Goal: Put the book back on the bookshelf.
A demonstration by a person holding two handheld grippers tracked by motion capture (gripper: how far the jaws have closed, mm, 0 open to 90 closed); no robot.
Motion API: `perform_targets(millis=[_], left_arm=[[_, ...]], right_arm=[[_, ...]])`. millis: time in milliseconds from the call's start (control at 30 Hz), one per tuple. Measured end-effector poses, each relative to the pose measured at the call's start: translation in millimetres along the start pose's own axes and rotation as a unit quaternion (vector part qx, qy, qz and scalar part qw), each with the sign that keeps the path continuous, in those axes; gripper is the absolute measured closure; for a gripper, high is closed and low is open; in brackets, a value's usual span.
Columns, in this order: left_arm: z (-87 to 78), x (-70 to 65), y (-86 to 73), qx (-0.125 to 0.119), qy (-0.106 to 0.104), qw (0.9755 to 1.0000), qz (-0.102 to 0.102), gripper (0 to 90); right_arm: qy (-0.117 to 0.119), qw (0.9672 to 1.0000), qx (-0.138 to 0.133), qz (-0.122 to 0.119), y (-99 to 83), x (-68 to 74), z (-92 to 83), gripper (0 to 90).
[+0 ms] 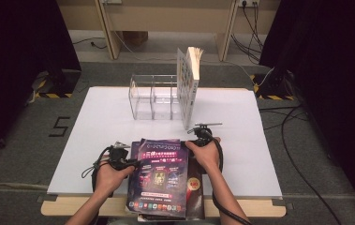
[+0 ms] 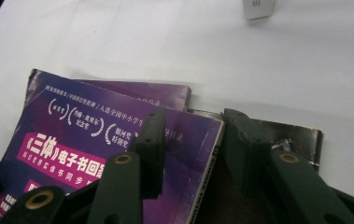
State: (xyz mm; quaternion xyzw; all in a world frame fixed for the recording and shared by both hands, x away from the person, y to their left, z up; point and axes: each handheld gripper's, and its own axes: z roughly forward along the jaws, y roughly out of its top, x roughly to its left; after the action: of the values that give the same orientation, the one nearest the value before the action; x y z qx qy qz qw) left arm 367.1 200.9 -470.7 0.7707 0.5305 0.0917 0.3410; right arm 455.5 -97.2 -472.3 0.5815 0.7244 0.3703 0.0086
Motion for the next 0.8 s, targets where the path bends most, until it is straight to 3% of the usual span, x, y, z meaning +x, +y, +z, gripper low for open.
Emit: perform_targets(millis=[67,533,700,800], left_arm=[[0.0,-0.3,-0.5,-0.002,0.001,1.0000,0.001,73.3],[0.0,-1.5,-0.3,-0.002,0.003,1.0000,0.007,74.1],[0.1,-1.5,0.5,0.001,0.004,1.0000,0.004,74.2],[0.1,-3.6,0.9,0.002,0.011,0.9999,0.010,74.2]], right_arm=[[0.004,1.0000,-0.003,0.005,-0.8,-0.4,-2.3,62.3],[0.029,0.9982,0.041,0.032,-5.0,-9.0,-6.4,56.4],[0.043,0.9971,0.033,0.053,-5.0,-9.0,-2.6,56.4],[0.035,0.9982,0.027,0.041,-4.7,-5.7,-1.0,56.9]])
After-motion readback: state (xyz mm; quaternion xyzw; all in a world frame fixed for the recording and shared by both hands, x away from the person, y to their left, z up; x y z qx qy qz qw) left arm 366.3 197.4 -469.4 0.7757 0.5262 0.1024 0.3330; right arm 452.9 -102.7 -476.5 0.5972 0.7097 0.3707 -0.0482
